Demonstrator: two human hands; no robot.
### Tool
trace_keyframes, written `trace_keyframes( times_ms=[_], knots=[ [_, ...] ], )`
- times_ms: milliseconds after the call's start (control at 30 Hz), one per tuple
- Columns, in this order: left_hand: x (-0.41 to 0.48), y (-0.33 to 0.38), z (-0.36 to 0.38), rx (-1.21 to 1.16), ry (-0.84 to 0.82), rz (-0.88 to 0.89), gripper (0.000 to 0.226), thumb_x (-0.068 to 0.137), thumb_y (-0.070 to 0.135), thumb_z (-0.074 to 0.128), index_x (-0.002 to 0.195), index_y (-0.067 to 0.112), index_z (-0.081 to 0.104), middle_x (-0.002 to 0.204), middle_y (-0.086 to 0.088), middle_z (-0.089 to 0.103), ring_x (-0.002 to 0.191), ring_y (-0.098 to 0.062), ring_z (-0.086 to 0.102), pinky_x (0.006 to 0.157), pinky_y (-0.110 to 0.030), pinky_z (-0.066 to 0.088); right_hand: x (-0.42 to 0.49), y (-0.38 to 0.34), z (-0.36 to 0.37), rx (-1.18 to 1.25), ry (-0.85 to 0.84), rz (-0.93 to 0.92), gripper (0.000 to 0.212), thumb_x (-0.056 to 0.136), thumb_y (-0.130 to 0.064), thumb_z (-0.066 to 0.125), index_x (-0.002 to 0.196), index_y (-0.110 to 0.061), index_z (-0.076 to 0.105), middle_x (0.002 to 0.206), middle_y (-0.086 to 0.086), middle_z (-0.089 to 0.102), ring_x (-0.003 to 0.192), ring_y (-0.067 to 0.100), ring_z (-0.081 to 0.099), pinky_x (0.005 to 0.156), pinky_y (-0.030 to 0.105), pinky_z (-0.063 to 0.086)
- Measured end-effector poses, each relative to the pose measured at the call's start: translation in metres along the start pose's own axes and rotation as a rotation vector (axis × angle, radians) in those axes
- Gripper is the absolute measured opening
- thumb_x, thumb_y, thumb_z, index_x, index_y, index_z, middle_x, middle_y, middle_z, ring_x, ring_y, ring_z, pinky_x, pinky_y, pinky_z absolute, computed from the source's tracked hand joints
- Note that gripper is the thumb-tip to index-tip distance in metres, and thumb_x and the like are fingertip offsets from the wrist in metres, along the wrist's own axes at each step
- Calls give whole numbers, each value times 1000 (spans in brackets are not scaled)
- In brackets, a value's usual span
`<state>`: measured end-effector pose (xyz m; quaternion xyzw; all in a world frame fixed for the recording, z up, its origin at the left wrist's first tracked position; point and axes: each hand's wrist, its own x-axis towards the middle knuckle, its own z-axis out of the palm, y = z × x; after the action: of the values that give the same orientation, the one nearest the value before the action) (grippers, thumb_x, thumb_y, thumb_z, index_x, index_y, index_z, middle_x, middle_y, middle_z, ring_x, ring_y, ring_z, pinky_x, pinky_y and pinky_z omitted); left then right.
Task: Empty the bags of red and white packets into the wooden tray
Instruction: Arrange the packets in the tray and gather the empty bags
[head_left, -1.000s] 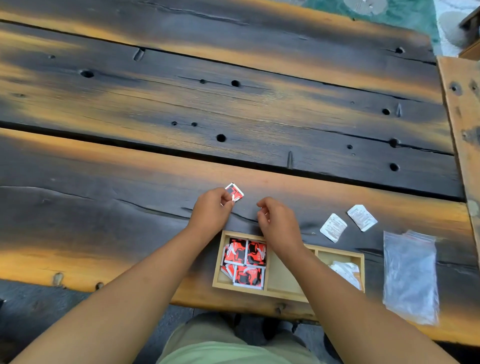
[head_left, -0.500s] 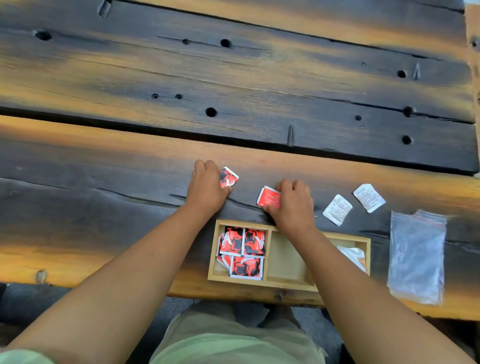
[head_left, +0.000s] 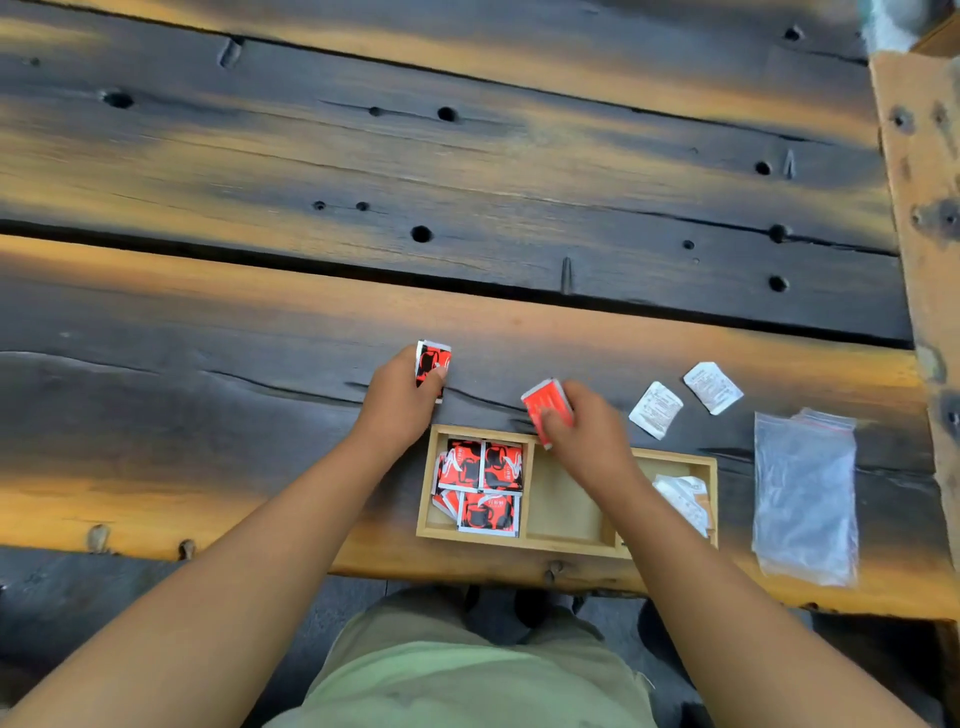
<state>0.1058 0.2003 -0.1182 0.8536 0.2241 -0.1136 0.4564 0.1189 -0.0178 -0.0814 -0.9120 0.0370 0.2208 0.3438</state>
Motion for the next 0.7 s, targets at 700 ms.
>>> trace_keyframes(
  times_ms=[700],
  knots=[
    [-108, -17, 30, 131, -110, 119, 46, 85, 11, 61, 127, 26, 51, 109, -1, 68, 89, -22, 62, 74, -32, 48, -67, 16, 41, 493, -194, 423, 12, 96, -9, 56, 85, -5, 59, 64, 14, 71, 44, 19, 64, 45, 27, 53]
  ],
)
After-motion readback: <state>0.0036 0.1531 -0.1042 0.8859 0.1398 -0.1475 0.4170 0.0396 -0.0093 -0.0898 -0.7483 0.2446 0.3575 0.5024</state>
